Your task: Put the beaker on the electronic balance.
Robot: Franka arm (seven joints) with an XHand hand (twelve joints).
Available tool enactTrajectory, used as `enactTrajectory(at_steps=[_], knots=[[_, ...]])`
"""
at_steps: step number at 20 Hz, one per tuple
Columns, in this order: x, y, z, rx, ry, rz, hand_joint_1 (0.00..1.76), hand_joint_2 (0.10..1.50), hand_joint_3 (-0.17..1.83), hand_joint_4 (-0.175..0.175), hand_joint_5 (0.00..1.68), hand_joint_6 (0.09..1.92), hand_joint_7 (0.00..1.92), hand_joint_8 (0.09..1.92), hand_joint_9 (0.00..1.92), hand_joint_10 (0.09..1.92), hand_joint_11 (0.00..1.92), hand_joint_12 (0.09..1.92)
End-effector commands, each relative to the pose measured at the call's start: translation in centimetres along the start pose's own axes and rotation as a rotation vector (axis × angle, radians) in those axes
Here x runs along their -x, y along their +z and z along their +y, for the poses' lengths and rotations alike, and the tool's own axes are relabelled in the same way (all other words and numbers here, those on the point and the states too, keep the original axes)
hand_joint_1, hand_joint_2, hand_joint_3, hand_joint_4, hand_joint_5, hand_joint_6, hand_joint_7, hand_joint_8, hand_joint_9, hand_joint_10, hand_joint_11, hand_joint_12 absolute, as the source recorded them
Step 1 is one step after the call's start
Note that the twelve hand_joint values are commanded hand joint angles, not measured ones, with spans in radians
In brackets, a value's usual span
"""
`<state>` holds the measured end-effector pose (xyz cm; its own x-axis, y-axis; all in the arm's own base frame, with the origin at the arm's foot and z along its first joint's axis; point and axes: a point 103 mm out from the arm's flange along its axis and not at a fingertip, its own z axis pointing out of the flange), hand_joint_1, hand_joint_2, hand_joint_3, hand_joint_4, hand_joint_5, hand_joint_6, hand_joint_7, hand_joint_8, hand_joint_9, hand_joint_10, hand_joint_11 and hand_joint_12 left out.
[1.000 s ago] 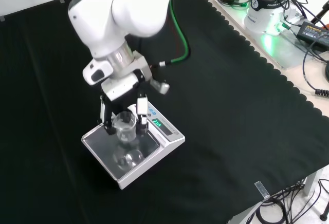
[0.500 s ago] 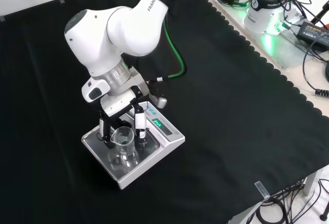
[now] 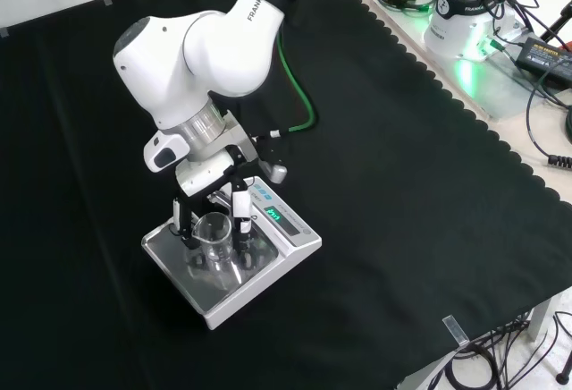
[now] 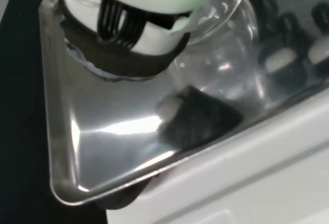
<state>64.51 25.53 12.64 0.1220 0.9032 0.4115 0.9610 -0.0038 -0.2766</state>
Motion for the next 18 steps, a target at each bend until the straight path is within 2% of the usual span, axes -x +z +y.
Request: enactTrajectory(at_steps=[1, 3, 4, 5, 10, 16, 18], knots=[[0.64, 0.49, 0.01, 0.021, 0.007, 0.021, 1.21, 0.59, 0.78, -0.175, 1.29, 0.69, 1.69, 0.5, 1.8, 0.27, 1.34, 0.91], [1.09, 0.5, -0.07, 0.02, 0.01, 0.033, 1.21, 0.59, 0.78, -0.175, 1.29, 0.69, 1.69, 0.5, 1.8, 0.27, 1.34, 0.91], [1.36, 0.44, -0.09, 0.032, 0.041, 0.03, 1.21, 0.59, 0.78, -0.175, 1.29, 0.69, 1.69, 0.5, 1.8, 0.27, 1.34, 0.91], [1.36, 0.43, -0.08, 0.031, 0.045, 0.024, 1.21, 0.59, 0.78, -0.175, 1.29, 0.69, 1.69, 0.5, 1.8, 0.27, 1.35, 0.91], [0.58, 0.33, -0.17, 0.024, 0.021, 0.009, 1.21, 0.59, 0.78, -0.175, 1.29, 0.69, 1.69, 0.5, 1.8, 0.27, 1.35, 0.91], [1.4, 0.1, -0.41, 0.02, 0.002, 0.013, 1.21, 0.59, 0.78, -0.175, 1.29, 0.69, 1.69, 0.5, 1.8, 0.27, 1.35, 0.91], [1.39, -0.07, -0.54, -0.003, -0.006, 0.025, 1.21, 0.59, 0.78, -0.175, 1.29, 0.69, 1.69, 0.5, 1.8, 0.27, 1.34, 0.91]])
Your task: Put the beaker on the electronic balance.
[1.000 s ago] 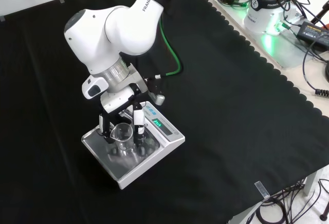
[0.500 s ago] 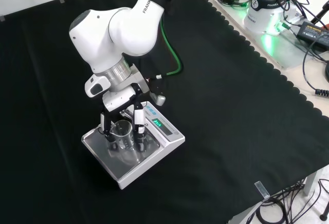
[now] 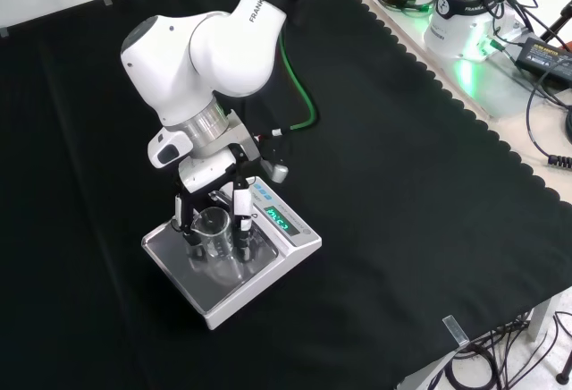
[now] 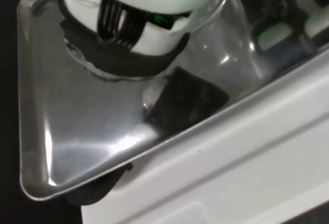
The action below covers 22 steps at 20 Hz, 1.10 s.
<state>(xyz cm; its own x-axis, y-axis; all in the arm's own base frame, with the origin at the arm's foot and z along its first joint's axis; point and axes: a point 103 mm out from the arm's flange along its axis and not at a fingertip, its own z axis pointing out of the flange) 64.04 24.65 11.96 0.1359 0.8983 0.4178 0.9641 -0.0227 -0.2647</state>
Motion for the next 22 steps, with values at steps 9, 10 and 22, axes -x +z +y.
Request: enactTrajectory(at_steps=[9, 10, 22], knots=[[0.1, -3.3, -1.9, -0.114, -0.034, -0.094, 0.56, 0.62, 0.21, -0.107, 0.04, 0.09, 0.04, 0.46, 0.05, 0.49, 0.04, 1.34], [0.3, -3.4, -2.0, -0.122, -0.038, -0.098, 0.54, 0.62, 0.19, -0.105, 0.02, 0.09, 0.02, 0.35, 0.02, 0.37, 0.02, 1.29], [3.6, -12.2, -7.1, -0.322, -0.435, 0.267, 0.5, 0.7, 0.04, -0.118, 0.11, 0.09, 0.01, 0.47, 0.0, 0.39, 0.0, 1.19]])
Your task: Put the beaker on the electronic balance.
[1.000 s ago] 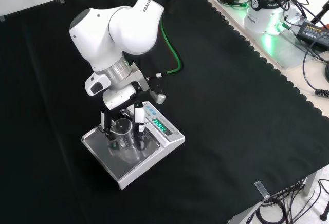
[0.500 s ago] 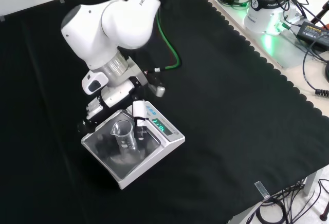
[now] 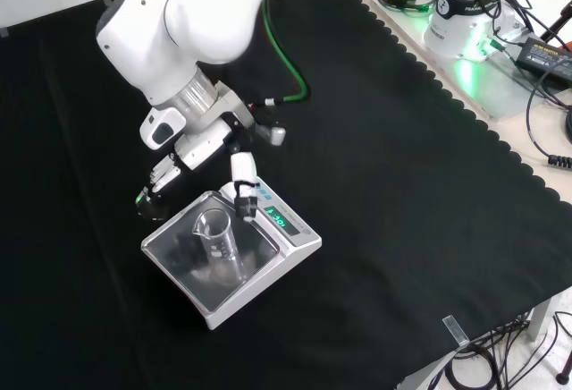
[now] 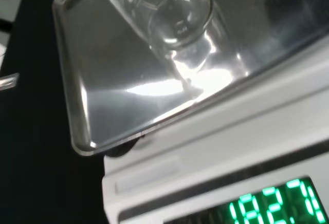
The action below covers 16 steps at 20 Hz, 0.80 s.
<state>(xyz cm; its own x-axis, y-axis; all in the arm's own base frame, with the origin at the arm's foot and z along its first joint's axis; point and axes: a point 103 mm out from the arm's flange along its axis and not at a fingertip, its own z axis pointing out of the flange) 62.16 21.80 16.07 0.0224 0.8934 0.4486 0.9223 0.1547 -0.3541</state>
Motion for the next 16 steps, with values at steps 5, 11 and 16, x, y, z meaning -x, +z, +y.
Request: enactTrajectory(at_steps=[5, 11, 16], knots=[[3.2, -13.4, -10.1, -0.084, -0.411, 0.218, 0.51, 0.71, 0.03, -0.122, 0.17, 0.09, 0.0, 0.68, 0.0, 0.53, 0.0, 1.3], [4.4, -17.0, -13.1, -0.014, -0.374, 0.196, 0.52, 0.72, 0.02, -0.121, 0.19, 0.09, 0.01, 0.78, 0.0, 0.65, 0.0, 1.4], [4.7, -17.3, -15.3, 0.015, -0.326, 0.198, 0.53, 0.73, 0.02, -0.12, 0.2, 0.09, 0.02, 0.81, 0.0, 0.68, 0.0, 1.43]])
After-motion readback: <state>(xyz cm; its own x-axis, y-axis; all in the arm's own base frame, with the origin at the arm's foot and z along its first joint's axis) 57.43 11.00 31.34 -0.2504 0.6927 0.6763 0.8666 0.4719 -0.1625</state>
